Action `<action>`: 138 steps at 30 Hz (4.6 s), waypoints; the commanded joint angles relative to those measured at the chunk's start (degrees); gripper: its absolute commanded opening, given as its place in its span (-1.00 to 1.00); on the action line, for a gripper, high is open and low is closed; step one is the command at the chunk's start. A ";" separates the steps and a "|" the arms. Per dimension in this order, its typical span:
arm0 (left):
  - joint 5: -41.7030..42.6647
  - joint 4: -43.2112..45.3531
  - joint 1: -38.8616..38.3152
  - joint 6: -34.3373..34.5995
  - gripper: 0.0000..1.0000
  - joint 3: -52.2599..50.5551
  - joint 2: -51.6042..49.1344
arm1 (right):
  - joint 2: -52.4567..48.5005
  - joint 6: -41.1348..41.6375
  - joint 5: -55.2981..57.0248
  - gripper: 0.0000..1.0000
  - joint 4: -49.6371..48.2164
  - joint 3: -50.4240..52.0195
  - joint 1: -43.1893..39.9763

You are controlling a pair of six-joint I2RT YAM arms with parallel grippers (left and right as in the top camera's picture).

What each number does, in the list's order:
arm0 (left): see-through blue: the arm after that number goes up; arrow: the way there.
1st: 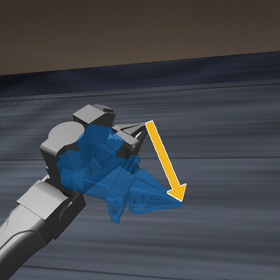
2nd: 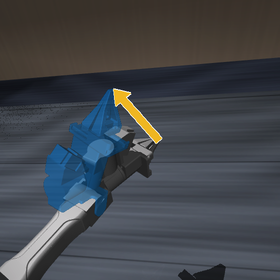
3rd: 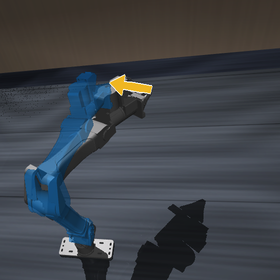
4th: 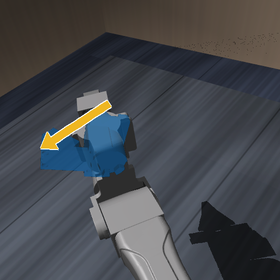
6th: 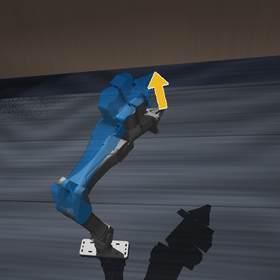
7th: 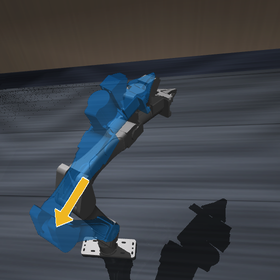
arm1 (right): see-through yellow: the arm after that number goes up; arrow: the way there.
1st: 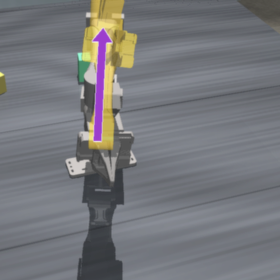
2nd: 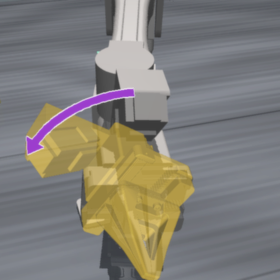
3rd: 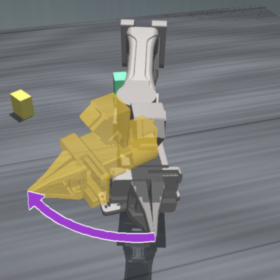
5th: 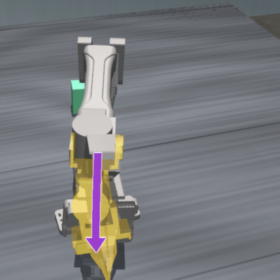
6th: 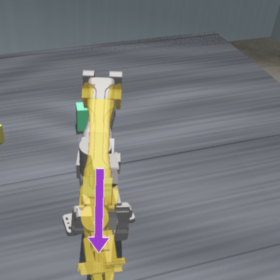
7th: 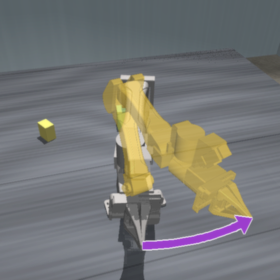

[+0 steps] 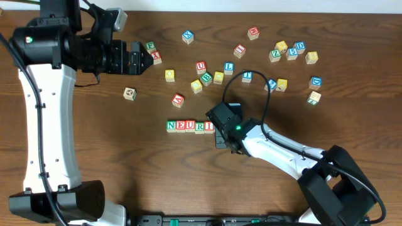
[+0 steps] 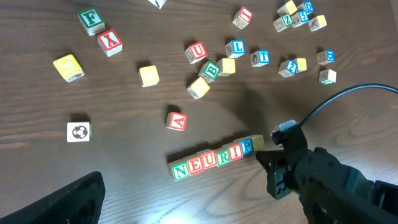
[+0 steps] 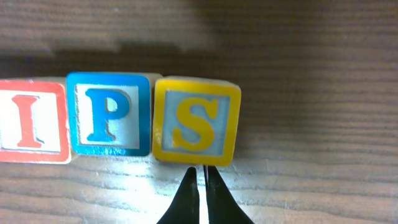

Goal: Spell out NEURIPS

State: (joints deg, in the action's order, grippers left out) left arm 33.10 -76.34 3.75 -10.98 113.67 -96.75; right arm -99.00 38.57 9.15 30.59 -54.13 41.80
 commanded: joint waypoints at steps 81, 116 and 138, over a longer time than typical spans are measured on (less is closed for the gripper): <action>0.52 -0.13 0.20 -0.81 0.96 0.90 0.48 | -4.96 -5.01 -10.99 -0.98 -18.14 0.35 4.81; 0.52 -0.13 0.20 -0.83 0.96 0.90 0.48 | -4.96 -5.92 -9.66 -0.98 -18.82 0.35 4.81; 0.52 -0.13 0.20 -0.83 0.96 0.90 0.48 | -4.96 -6.08 -9.73 -0.98 -19.02 0.35 4.81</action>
State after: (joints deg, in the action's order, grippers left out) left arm 33.10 -76.34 3.75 -10.98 113.67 -96.75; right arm -103.39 33.39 -1.52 11.73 -53.91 45.93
